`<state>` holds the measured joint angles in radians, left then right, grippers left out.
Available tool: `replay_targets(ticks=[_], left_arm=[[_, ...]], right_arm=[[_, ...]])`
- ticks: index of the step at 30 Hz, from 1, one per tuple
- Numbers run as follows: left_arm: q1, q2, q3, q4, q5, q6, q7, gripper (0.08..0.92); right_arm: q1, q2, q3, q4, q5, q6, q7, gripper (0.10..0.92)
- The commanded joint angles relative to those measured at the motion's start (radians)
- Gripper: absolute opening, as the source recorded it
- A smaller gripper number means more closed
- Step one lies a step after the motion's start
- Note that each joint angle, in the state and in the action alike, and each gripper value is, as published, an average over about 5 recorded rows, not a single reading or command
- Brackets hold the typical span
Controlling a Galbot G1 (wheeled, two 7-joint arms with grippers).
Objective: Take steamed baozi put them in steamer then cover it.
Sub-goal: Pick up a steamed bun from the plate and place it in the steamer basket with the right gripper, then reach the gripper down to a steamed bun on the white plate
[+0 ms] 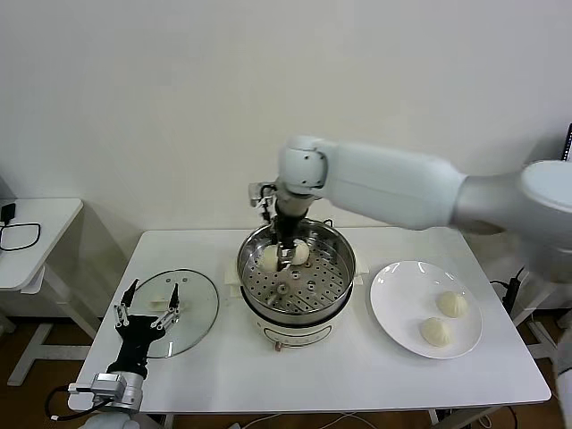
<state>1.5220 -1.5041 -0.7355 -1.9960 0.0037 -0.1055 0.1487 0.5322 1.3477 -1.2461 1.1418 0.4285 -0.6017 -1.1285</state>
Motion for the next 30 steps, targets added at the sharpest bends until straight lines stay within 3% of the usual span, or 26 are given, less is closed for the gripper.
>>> replay_targets(ticks=[1, 8, 15, 23, 30], left_arm=[[0.000, 0.001, -0.004, 0.004, -0.001, 0.000, 0.001, 0.823], [-0.002, 0.001, -0.004, 0.009, -0.001, -0.001, 0.002, 0.823], [-0.002, -0.001, -0.003, 0.019, -0.001, -0.002, 0.004, 0.823], [-0.005, 0.002, 0.016, 0.010, 0.000, 0.002, 0.003, 0.823], [-0.007, 0.011, 0.018, 0.013, 0.000, 0.003, 0.003, 0.823]], right_arm=[[-0.093, 0.116, 0.021, -0.135, -0.061, 0.000, -0.001, 0.670], [-0.099, 0.100, 0.012, -0.122, -0.067, 0.000, -0.003, 0.682], [-0.043, 0.002, 0.017, -0.033, -0.041, -0.002, -0.006, 0.810], [0.128, -0.356, 0.035, 0.218, 0.001, 0.036, -0.057, 0.823], [0.206, -0.690, -0.001, 0.363, -0.070, 0.157, -0.155, 0.823]])
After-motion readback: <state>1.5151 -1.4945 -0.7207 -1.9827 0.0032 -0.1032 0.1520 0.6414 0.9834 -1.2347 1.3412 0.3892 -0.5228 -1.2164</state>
